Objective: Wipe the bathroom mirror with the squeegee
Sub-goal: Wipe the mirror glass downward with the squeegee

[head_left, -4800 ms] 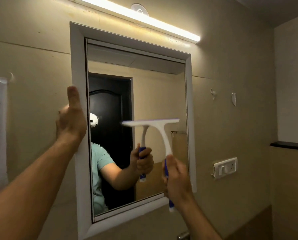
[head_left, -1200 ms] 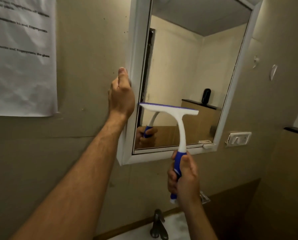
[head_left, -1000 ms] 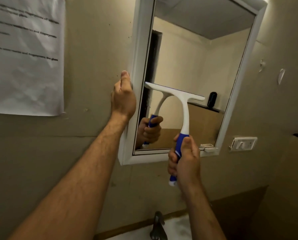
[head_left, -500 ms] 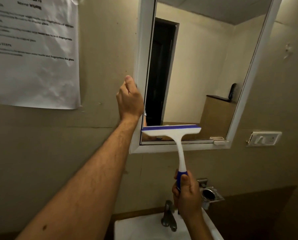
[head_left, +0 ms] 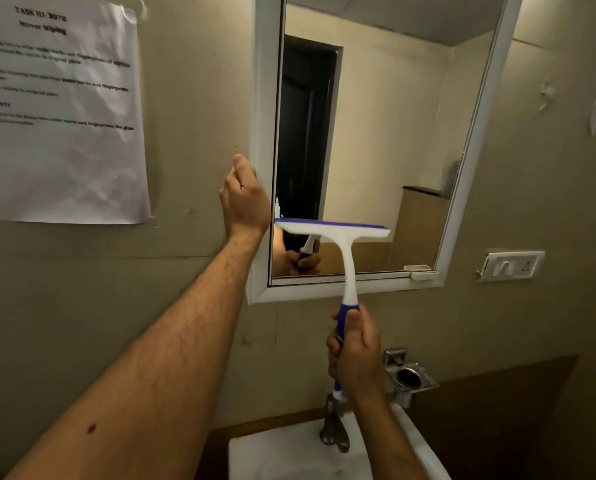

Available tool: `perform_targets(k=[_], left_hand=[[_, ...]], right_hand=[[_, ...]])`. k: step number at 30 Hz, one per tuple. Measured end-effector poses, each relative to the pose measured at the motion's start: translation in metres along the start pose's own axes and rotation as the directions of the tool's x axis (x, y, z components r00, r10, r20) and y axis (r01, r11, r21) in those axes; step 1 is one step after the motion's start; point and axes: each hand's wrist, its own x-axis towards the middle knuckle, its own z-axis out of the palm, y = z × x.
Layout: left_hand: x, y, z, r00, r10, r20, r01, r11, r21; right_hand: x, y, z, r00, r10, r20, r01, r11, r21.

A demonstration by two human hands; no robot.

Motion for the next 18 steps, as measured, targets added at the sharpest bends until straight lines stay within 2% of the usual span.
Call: perform_targets(k=[5,7,11,18], left_hand=[[-0.003,-0.002,-0.001,1.000,0.000,0.004,0.000,1.000,0.009],[0.000,0.000,0.000,1.000,-0.005,-0.010,0.005,1.000,0.005],[0.002,0.003,0.003,1.000,-0.026,-0.008,0.026,1.000,-0.009],[-0.002,0.004,0.002,0.998,-0.062,0.008,0.062,0.998,0.000]], right_hand=[[-0.030,0.033,-0.003,0.994,0.104,-0.020,-0.104,0.994,0.017],[-0.023,0.029,-0.003,0.995,0.090,-0.041,-0.089,0.996,0.012],[0.010,-0.014,-0.001,0.999,-0.035,-0.022,0.035,0.999,-0.013],[0.053,-0.092,0.010,0.995,-0.090,-0.032,0.092,0.993,0.070]])
